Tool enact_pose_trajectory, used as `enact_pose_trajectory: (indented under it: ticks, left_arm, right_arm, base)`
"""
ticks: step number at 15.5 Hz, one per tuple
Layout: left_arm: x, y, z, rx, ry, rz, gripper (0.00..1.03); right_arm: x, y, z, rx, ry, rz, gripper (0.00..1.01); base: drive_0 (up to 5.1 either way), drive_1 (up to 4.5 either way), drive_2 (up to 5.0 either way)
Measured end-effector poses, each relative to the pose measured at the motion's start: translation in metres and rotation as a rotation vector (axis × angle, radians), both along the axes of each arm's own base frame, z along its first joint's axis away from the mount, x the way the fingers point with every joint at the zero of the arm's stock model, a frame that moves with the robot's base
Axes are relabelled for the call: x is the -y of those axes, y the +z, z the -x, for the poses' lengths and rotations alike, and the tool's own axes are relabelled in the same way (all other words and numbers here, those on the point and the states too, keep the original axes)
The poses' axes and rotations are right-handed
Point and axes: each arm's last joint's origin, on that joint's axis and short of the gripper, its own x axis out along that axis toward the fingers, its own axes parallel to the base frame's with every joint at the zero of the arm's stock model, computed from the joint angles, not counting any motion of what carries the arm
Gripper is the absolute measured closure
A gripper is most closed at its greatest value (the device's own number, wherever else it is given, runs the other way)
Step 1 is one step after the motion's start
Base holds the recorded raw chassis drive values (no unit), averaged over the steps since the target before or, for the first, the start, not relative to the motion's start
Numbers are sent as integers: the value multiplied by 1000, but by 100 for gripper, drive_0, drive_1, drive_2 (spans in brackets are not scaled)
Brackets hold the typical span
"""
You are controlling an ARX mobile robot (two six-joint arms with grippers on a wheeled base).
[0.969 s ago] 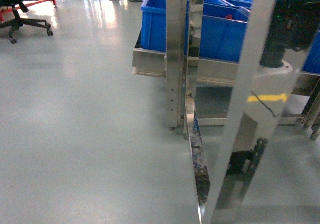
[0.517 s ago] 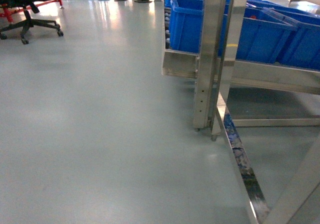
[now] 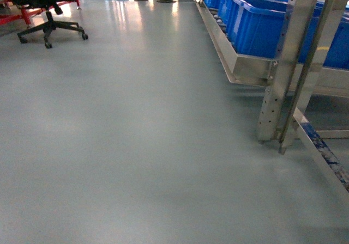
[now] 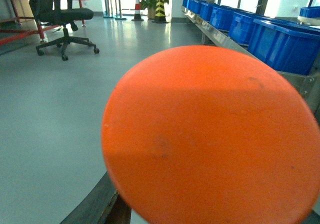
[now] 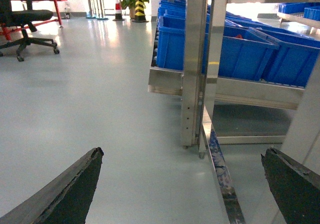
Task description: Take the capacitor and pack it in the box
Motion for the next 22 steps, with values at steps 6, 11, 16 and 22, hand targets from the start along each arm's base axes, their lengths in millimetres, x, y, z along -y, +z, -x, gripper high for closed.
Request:
enact_pose_trajectory:
  ticks: [6, 11, 16, 22]
  left_arm:
    - [0, 0, 0, 2, -2, 0, 59]
    - [0, 0, 0, 2, -1, 0, 59]
    - [0, 0, 0, 1, 0, 0, 59]
    - [0, 0, 0, 1, 0, 0, 59]
  right_arm:
    - [0, 0, 0, 3, 1, 0, 3]
    - [0, 0, 0, 0, 1, 0, 3]
    - [0, 0, 0, 4, 0, 0, 3]
    - [0, 0, 0, 2, 1, 0, 3]
  base:
    - [-507, 238, 238]
    - [-504, 241, 241]
    - [-508, 237, 237]
    - [-497, 248, 248]
